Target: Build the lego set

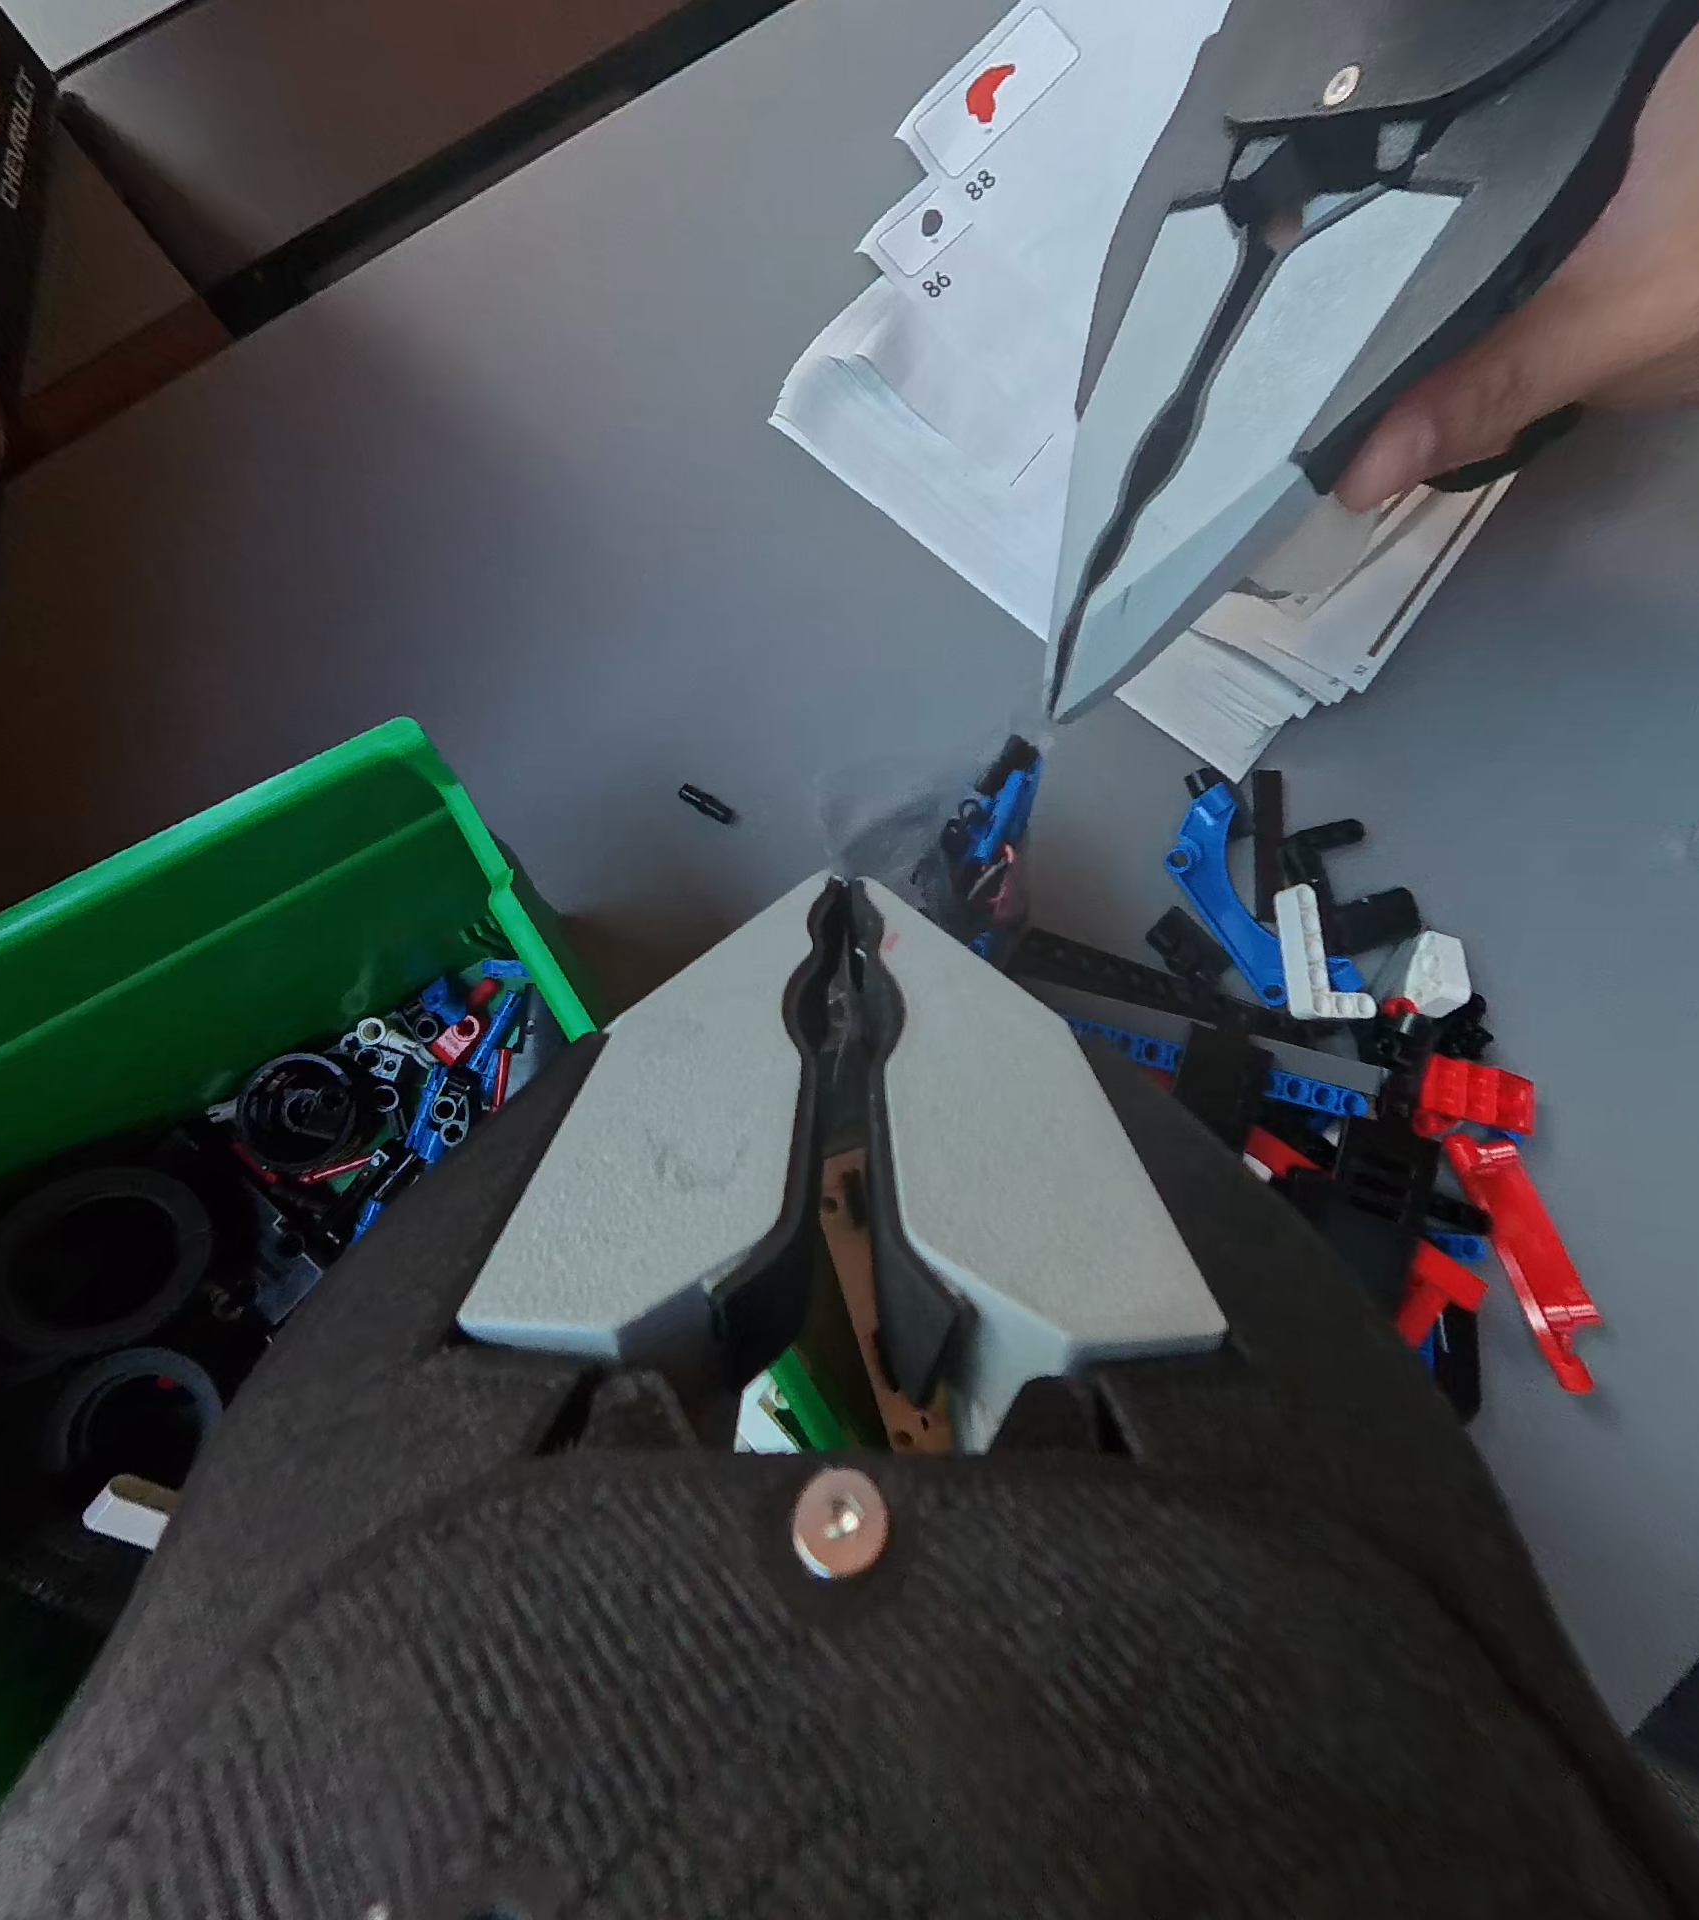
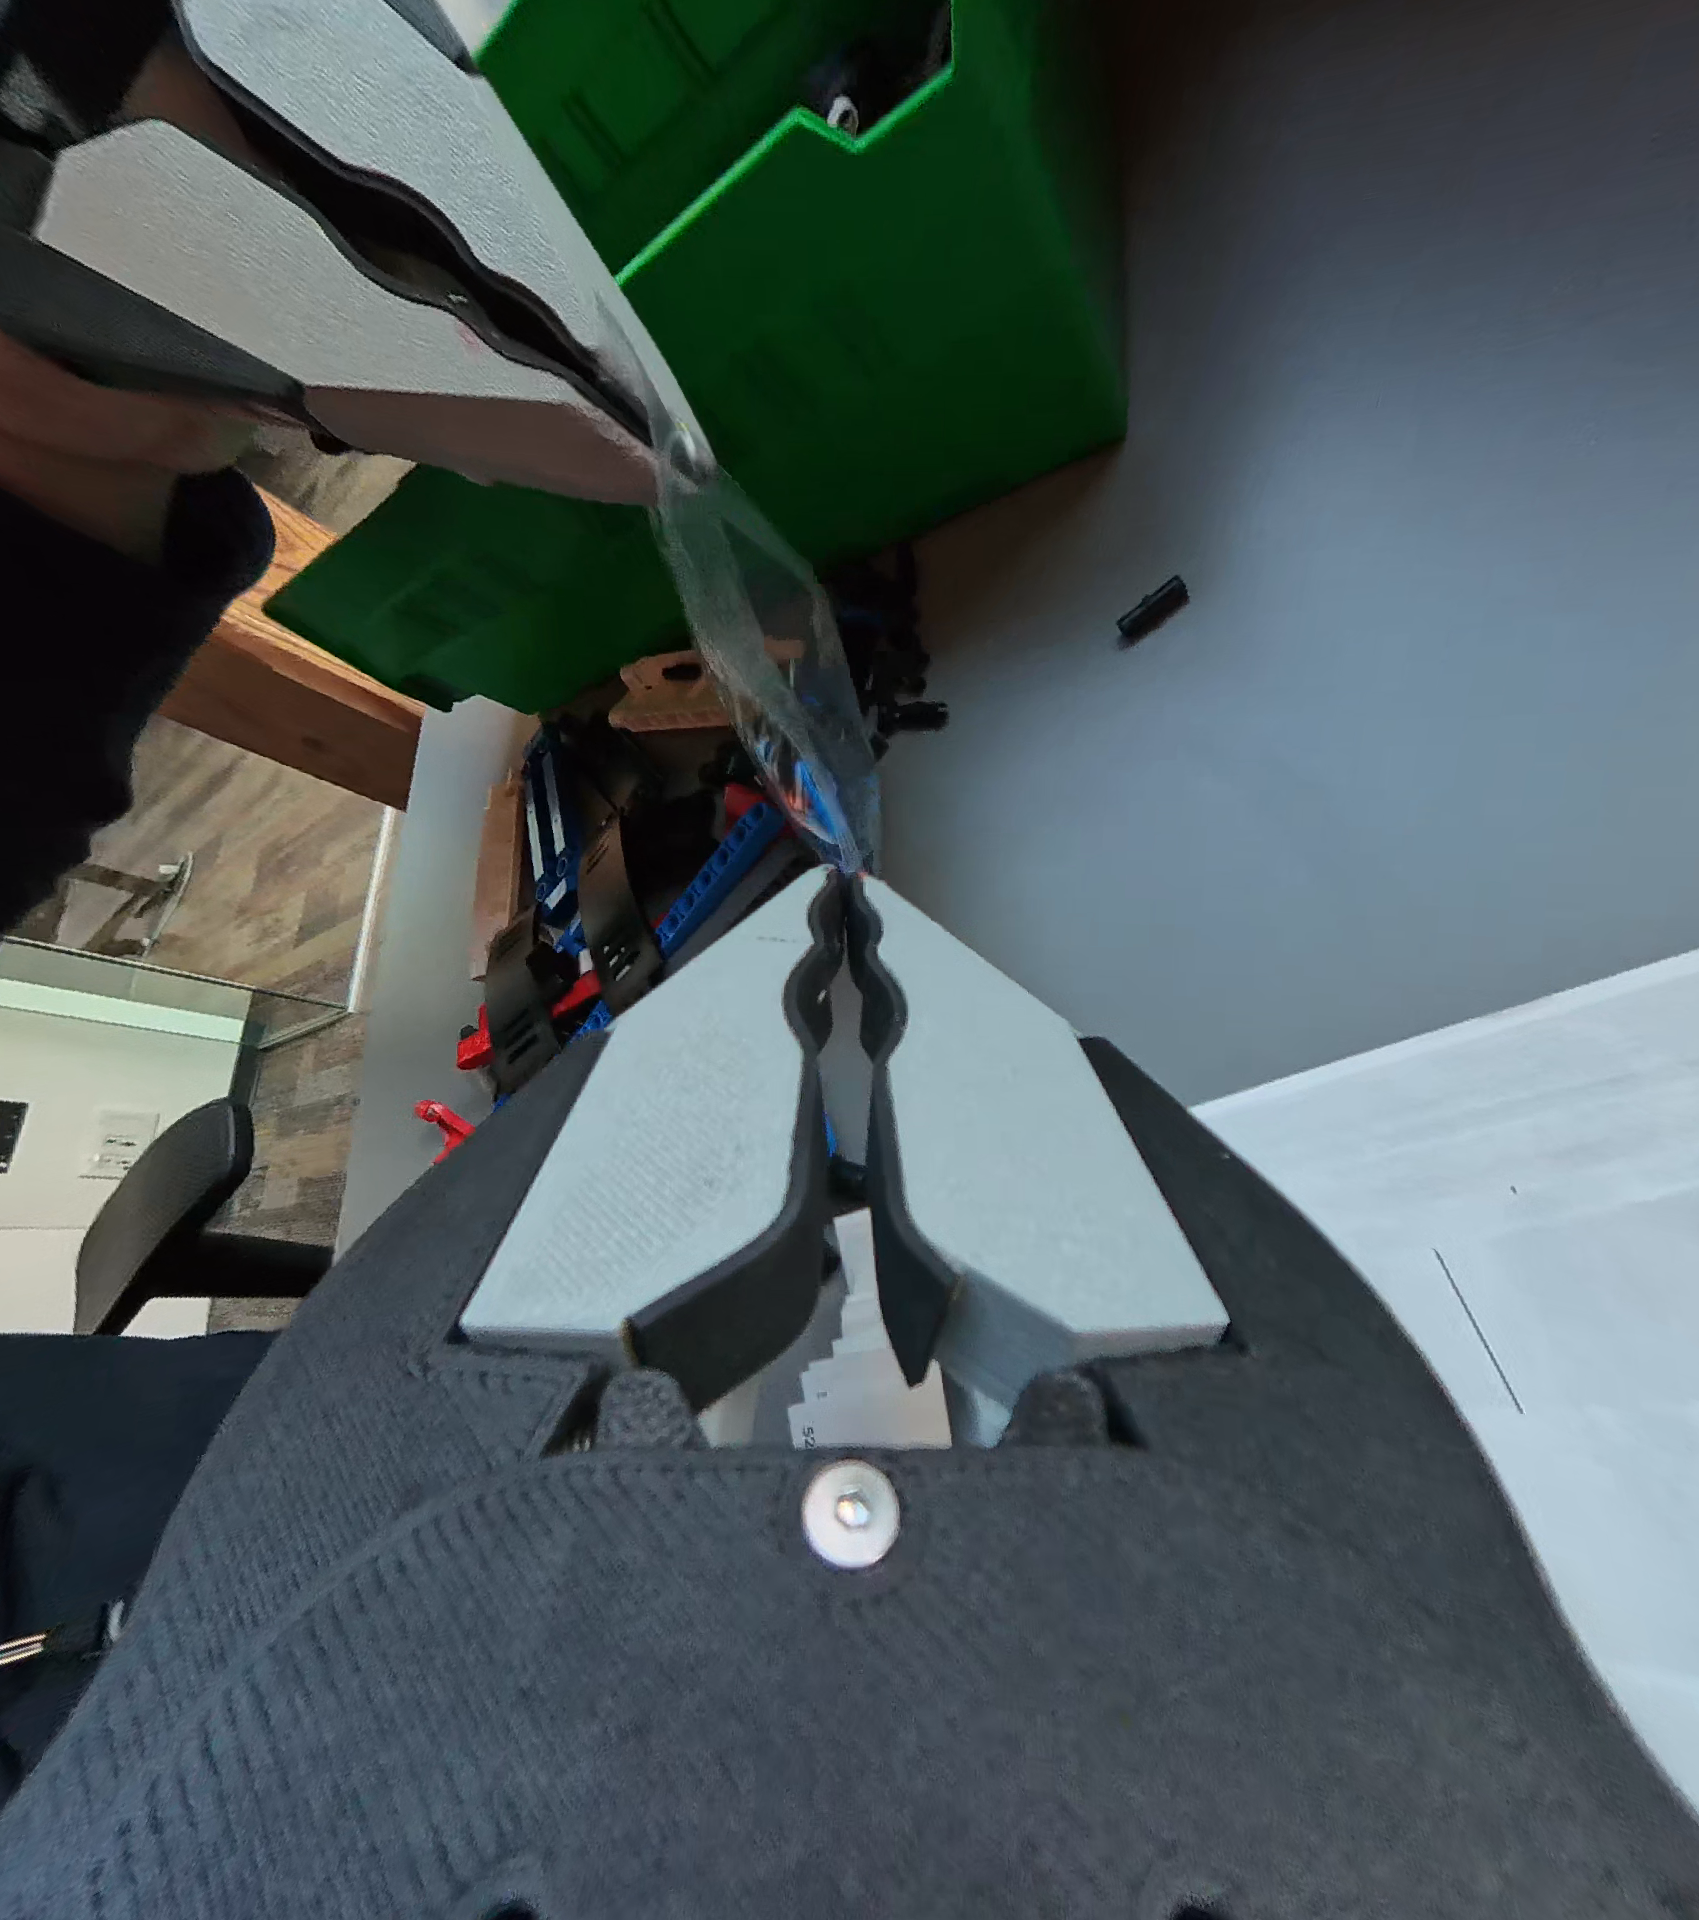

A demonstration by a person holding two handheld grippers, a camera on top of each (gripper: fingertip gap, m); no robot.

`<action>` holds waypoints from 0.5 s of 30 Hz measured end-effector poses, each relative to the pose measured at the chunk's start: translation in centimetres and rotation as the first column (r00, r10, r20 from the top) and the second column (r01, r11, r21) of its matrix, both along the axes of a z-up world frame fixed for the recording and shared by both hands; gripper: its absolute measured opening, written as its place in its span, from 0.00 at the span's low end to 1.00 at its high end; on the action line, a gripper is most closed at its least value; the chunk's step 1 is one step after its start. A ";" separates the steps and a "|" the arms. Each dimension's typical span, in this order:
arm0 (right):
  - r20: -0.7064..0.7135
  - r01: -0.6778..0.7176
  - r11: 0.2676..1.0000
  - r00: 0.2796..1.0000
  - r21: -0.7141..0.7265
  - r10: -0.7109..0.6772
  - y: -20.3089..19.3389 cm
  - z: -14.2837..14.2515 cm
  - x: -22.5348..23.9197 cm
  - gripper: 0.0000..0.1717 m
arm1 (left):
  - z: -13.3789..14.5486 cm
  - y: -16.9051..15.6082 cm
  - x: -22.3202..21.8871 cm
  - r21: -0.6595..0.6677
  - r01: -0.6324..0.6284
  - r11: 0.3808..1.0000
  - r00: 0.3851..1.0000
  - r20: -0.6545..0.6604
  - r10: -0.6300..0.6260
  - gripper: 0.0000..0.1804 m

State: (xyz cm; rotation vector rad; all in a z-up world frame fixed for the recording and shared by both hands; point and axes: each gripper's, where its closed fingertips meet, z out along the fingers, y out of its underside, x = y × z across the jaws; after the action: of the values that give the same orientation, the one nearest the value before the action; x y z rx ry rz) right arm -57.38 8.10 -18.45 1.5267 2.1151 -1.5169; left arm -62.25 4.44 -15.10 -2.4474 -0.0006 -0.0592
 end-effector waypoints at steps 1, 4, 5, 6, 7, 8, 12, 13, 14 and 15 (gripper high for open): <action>0.005 -0.006 1.000 1.000 -0.011 0.006 -0.2 0.0 0.1 0.00 | 0.0 0.0 0.0 0.000 -0.002 1.000 1.000 0.000 0.002 0.00; -0.017 -0.002 0.999 1.000 0.043 0.002 0.1 -0.1 0.0 0.00 | 0.0 -0.1 0.0 -0.003 -0.002 1.000 1.000 -0.005 0.002 0.00; -0.040 0.015 1.000 0.999 0.006 -0.014 0.2 0.6 -0.3 0.00 | 0.1 -0.1 0.0 -0.001 -0.002 1.000 1.000 -0.014 0.002 0.00; -0.026 0.006 1.000 1.000 -0.021 -0.007 0.0 0.8 -0.2 0.00 | 0.1 -0.1 0.0 0.003 -0.003 1.000 1.000 -0.006 0.003 0.00; 0.014 -0.015 1.000 1.000 0.005 0.015 0.0 0.1 0.1 0.00 | 0.1 -0.1 0.1 0.001 -0.006 1.000 1.000 0.000 0.006 0.00; 0.019 -0.022 0.999 1.000 0.045 0.021 0.2 -0.5 0.2 0.00 | 0.1 -0.1 0.2 0.005 -0.001 1.000 1.000 0.010 0.001 0.00; 0.001 0.006 1.000 1.000 0.009 -0.006 0.5 0.3 -0.2 0.00 | 0.0 0.0 0.1 0.013 -0.013 1.000 1.000 0.004 0.013 0.00; -0.010 0.010 1.000 1.000 0.029 -0.010 0.7 0.2 -0.3 0.00 | 0.0 0.0 0.1 0.017 -0.014 1.000 1.000 0.005 0.014 0.00; -0.027 0.021 1.000 0.999 0.020 -0.021 0.9 0.6 -0.4 0.00 | 0.0 0.0 0.1 0.022 -0.014 1.000 1.000 0.007 0.014 0.00; -0.022 0.022 1.000 1.000 -0.003 -0.022 0.8 0.7 -0.4 0.00 | 0.0 0.1 0.1 0.024 -0.015 1.000 1.000 0.005 0.015 0.00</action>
State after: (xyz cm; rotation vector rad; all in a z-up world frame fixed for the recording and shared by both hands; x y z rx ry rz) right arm -57.77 8.93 -17.72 1.5438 2.1139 -1.5507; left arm -62.12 4.49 -15.11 -2.4232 -0.0205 -0.0583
